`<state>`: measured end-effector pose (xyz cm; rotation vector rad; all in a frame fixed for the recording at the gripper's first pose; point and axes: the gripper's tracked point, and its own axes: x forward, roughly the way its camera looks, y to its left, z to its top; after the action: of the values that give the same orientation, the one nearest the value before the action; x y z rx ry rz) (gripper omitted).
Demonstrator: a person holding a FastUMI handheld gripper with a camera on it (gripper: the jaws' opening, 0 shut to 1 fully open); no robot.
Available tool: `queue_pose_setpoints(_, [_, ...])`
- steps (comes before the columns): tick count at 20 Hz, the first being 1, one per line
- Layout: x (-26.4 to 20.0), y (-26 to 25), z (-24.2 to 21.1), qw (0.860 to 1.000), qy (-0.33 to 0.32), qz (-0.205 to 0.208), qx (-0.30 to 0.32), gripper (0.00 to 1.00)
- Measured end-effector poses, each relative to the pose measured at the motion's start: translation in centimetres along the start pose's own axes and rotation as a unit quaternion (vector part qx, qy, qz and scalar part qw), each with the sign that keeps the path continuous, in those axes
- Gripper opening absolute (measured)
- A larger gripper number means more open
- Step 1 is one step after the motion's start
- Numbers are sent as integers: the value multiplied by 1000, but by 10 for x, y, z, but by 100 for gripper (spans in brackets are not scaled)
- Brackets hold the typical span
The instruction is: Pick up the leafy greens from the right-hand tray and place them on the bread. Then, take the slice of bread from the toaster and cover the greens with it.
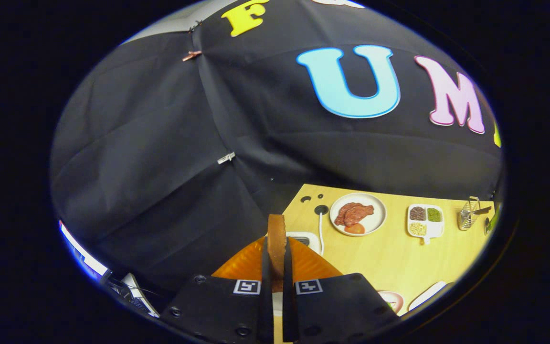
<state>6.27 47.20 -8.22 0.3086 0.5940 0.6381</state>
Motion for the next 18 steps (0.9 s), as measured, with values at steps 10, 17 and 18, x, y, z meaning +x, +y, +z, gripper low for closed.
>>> queue_pose_setpoints(10, [-99, -143, -100, 991, 28, -132, 26, 12])
queue_pose_setpoints(17, [-83, -165, -172, 979, 31, -144, 142, 12])
queue_pose_setpoints(18, [-77, -164, -178, 976, 30, -140, 164, 12])
